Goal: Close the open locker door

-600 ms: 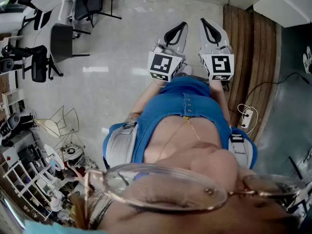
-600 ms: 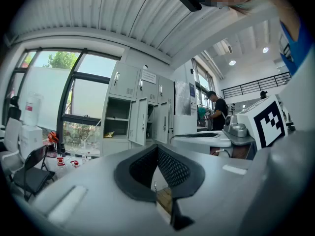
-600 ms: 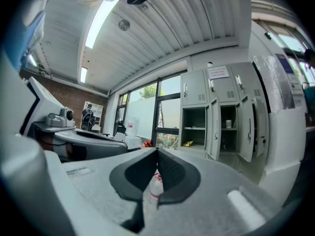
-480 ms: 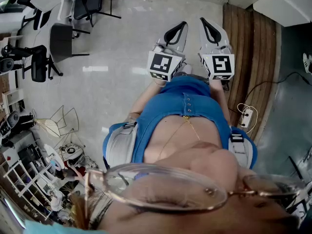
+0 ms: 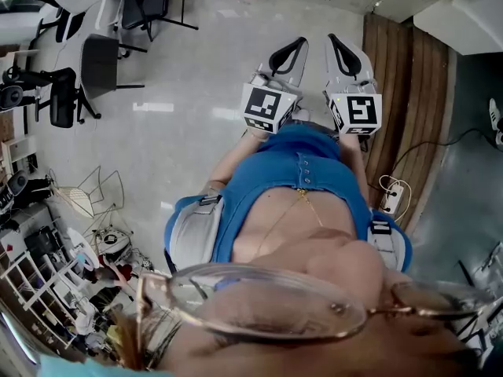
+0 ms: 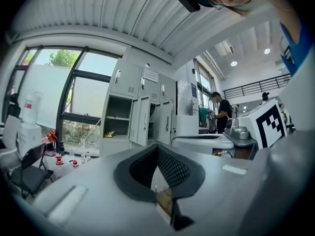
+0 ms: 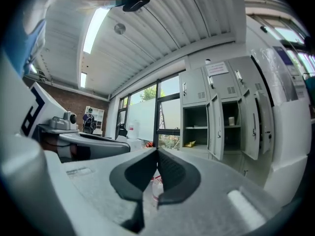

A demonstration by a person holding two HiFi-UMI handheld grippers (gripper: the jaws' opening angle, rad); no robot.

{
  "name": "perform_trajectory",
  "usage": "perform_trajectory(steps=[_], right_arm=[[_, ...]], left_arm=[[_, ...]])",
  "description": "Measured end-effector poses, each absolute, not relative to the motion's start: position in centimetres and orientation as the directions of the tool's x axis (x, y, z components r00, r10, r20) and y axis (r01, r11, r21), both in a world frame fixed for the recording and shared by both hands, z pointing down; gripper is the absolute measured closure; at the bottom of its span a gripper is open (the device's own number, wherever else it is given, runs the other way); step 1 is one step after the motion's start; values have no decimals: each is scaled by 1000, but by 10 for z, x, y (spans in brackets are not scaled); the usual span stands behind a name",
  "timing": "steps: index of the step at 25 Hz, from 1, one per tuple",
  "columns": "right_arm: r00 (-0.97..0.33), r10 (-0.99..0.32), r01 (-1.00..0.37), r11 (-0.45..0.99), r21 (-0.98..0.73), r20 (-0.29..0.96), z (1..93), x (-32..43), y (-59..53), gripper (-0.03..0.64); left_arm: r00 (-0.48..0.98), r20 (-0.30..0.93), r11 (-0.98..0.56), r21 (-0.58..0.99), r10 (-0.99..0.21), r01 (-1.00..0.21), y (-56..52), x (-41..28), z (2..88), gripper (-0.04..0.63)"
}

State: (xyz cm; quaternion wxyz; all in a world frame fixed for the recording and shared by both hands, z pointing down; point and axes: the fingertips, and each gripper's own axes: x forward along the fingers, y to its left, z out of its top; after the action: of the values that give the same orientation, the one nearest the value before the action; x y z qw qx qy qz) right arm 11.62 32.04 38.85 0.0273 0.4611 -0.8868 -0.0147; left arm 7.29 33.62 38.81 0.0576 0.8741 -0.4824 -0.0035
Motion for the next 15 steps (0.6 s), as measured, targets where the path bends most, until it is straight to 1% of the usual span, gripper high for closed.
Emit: perform_trajectory(steps=[5, 15], right_arm=[[-584, -811, -810, 585, 51, 33, 392, 109, 292, 615], [-542, -840, -837, 543, 76, 33, 384, 87, 199, 615]], left_arm=[[549, 41, -544, 91, -835, -834, 303, 69, 392, 595], [612, 30, -609, 72, -791, -790, 213, 49, 390, 595]])
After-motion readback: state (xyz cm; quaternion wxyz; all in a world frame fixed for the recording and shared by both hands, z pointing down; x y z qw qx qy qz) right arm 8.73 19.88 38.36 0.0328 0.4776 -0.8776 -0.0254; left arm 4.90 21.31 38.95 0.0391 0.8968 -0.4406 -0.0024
